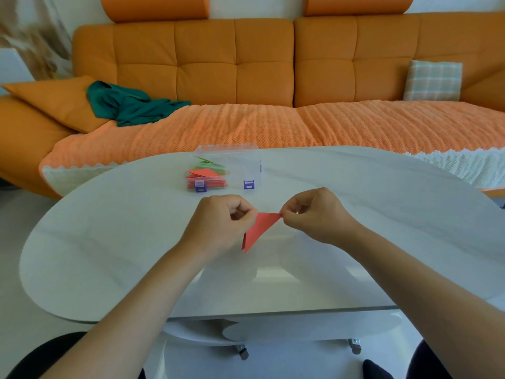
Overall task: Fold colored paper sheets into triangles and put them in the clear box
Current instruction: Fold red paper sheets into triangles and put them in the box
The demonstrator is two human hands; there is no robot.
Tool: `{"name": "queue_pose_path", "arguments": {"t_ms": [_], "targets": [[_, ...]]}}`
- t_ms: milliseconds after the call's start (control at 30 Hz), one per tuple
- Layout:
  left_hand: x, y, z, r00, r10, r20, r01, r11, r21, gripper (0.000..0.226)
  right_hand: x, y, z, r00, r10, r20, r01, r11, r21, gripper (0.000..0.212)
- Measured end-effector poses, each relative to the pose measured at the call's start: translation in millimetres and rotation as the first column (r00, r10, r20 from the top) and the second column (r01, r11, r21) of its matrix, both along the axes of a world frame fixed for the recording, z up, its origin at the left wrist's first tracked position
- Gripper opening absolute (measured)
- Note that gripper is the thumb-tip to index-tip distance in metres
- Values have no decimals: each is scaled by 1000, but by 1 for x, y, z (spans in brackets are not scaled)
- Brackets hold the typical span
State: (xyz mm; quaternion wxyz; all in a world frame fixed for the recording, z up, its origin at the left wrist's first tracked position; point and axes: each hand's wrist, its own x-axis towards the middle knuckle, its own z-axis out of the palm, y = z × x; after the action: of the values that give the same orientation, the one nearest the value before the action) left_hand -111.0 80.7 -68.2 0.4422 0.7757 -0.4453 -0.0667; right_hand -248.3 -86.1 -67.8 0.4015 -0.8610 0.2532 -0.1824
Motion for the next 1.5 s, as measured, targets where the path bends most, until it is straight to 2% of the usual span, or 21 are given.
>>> {"name": "queue_pose_path", "arguments": {"t_ms": [133,200,300,400,633,767,867,967,1067,1133,1233,1367,1500], "targets": [[7,0,2,996,94,1,-94,992,-79,17,-1,-9,0,987,-127,-100,117,988,-101,12],[10,1,3,995,101,-28,-103,990,-92,18,-3,-13,3,990,-139,-31,137,988,-66,12],[1,1,2,996,25,-88,-30,998,-53,14,0,-4,9,996,21,87,-22,1000,1,10],[-6,-2,-1,996,-24,-92,21,999,-39,14,4,8,7,986,158,57,-155,987,-46,11],[-8,-1,5,998,-58,-13,59,997,53,11,6,17,9,979,203,24,-200,975,-102,19],[11,7,11,998,12,-63,-7,998,68,19,3,7,13,997,70,39,-69,997,-44,21],[21,11,11,979,89,-181,-97,995,-33,24,-1,-2,17,998,-24,58,22,999,24,18],[7,4,8,947,59,-315,-100,988,-116,15,0,3,15,996,1,93,-9,996,88,17],[-9,-4,1,924,33,-382,-88,988,-127,13,4,11,10,994,30,104,-41,994,105,17],[-12,-5,-2,926,70,-370,-124,984,-124,16,5,14,10,994,32,108,-46,990,131,17],[-13,-5,-2,959,109,-261,-137,987,-90,17,5,17,10,995,59,79,-67,992,109,17],[-12,-5,-2,987,44,-155,-46,999,-7,13,6,23,10,989,90,121,-103,989,108,11],[-13,-6,-3,993,18,-113,-17,1000,16,14,8,25,10,989,92,117,-104,990,95,15]]}}
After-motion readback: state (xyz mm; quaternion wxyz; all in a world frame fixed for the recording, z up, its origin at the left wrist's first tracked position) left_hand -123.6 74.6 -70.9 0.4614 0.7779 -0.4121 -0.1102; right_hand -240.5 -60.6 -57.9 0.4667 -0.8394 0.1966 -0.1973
